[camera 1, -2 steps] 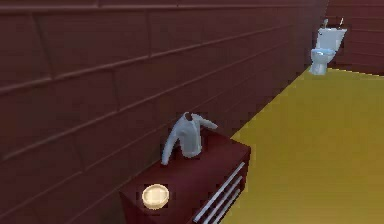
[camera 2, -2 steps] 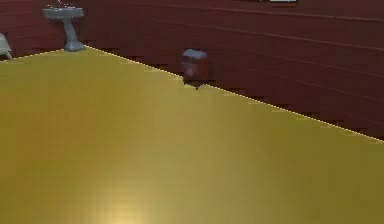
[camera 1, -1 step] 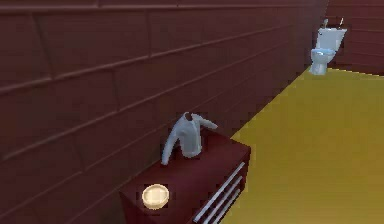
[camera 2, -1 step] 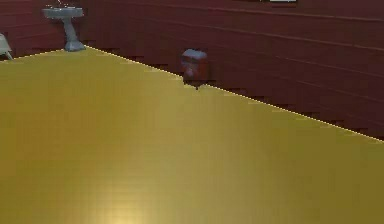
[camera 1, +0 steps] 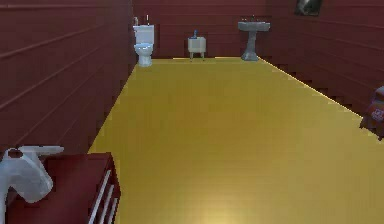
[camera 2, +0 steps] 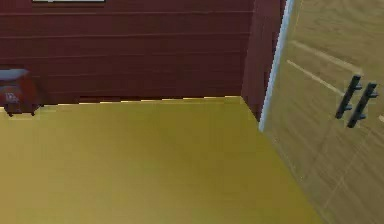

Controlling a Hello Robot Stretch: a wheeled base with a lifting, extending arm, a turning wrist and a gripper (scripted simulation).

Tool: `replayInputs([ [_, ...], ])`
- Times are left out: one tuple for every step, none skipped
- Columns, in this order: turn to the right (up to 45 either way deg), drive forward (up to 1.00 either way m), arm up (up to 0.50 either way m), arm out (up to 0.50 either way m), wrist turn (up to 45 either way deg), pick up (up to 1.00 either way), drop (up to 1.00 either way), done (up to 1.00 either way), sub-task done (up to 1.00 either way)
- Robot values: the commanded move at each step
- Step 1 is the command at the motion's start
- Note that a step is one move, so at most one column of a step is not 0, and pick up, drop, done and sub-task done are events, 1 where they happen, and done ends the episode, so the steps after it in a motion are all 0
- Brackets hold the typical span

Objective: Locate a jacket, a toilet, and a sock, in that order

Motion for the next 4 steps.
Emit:
replayInputs([
  [21.0,0.0,0.0,0.0,0.0,0.0,0.0,0.0,0.0],
  [0.0,0.1,0.0,0.0,0.0,0.0,0.0,0.0,0.0],
  [-24.0,0.0,0.0,0.0,0.0,0.0,0.0,0.0,0.0],
  [0.0,1.0,0.0,0.0,0.0,0.0,0.0,0.0,0.0],
])
